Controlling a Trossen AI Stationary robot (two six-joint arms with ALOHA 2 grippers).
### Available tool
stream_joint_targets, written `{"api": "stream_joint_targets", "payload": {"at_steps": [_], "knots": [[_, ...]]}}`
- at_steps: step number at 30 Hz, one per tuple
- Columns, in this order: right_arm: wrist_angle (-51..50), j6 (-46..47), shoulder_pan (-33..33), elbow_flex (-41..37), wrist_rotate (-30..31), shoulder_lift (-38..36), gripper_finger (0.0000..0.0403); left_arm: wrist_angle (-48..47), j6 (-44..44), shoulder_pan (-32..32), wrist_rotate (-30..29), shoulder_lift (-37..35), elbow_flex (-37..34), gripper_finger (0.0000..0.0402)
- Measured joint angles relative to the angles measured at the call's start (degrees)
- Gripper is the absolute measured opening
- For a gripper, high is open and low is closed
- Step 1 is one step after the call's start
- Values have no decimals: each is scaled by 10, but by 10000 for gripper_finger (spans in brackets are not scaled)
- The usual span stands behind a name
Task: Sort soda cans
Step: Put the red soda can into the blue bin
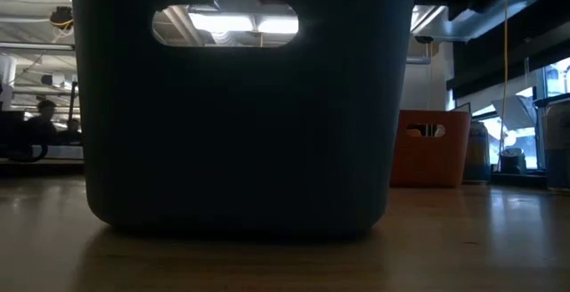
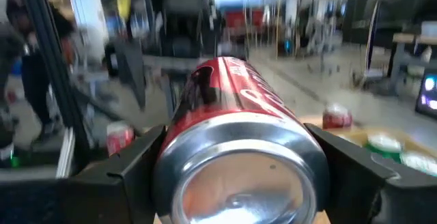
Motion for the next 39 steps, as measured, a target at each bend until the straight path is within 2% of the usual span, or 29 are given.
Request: {"api": "stream_joint_targets", "payload": {"at_steps": [3, 7, 15, 21, 25, 28, 33, 39], "knots": [[37, 8, 0, 0, 3, 20, 294, 9, -36, 0, -1, 5, -5, 388], [67, 18, 0, -1, 4, 37, 294, 39, -43, 9, -21, 7, -5, 388], [151, 45, 0, 0, -13, 38, 294, 156, 82, 9, -56, 10, -8, 388], [213, 62, 1, 0, -18, 38, 294, 399, 136, 12, -60, 14, -86, 388], [281, 74, 4, 0, -21, 46, 294, 542, 152, 21, -43, 35, -118, 388], [331, 76, 14, 1, -17, 69, 294, 605, 159, 31, -13, 64, -118, 388], [339, 77, 24, 29, -18, 104, 294, 696, 149, 46, 17, 111, -118, 388], [339, 78, 31, 64, -15, 142, 294, 757, 153, 48, 26, 139, -118, 388]]}}
